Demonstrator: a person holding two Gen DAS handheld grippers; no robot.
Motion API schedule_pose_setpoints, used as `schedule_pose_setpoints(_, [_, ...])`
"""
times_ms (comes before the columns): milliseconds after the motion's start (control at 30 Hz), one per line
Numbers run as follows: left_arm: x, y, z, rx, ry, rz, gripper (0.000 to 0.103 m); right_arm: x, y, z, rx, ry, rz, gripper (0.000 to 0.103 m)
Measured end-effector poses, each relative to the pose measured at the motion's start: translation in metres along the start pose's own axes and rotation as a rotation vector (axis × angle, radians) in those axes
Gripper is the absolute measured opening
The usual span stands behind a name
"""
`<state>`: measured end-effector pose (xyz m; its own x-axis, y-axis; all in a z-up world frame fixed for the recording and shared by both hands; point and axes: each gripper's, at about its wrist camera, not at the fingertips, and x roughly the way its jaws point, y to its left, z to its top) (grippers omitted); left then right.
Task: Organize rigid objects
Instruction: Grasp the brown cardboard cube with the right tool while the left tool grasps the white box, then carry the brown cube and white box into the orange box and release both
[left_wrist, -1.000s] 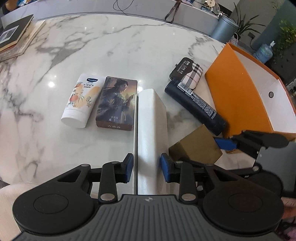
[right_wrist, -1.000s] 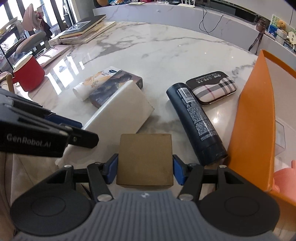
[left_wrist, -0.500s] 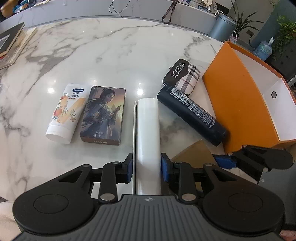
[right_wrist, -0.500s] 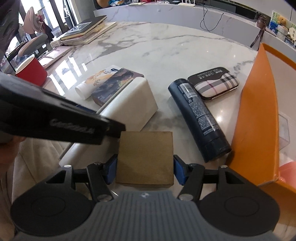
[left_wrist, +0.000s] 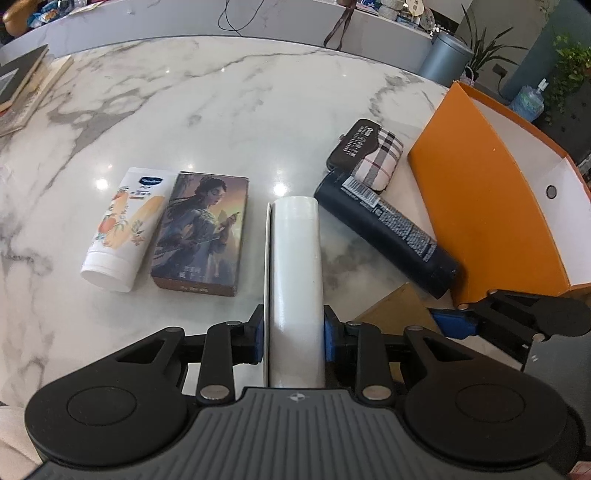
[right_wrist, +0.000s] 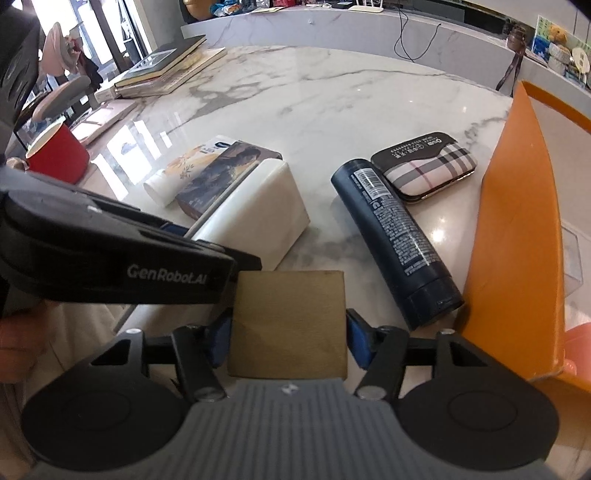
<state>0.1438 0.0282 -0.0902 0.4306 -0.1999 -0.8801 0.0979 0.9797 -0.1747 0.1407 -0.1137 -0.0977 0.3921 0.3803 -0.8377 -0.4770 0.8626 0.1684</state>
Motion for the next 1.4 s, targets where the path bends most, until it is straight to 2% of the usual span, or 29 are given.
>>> schedule_pose_setpoints(233, [-0.014,0.004,-0.002,-0.024,-0.041,0.008,0.033,-0.006,0.005,0.000,-0.026,-0.017,-0.010,0.061])
schedule_pose_setpoints(733, [-0.071,-0.023,0.022,0.022,-0.192,0.004,0.033,-0.061,0.005,0.019,-0.056,-0.155,-0.016,0.061])
schedule_pose_setpoints(967, [-0.083,-0.047,0.041,0.050,-0.228,-0.013,0.033,-0.091,-0.020,0.033,-0.044,-0.214,-0.030,0.061])
schedule_pose_setpoints(1167, [-0.087,-0.074,0.060,0.073,-0.258,-0.055,0.033,-0.115,-0.049,0.042,-0.043,-0.260,-0.075,0.061])
schedule_pose_setpoints(1400, [-0.077,-0.121,0.079,0.149,-0.268,-0.080,0.033,-0.129,-0.086,0.045,-0.016,-0.292,-0.142,0.061])
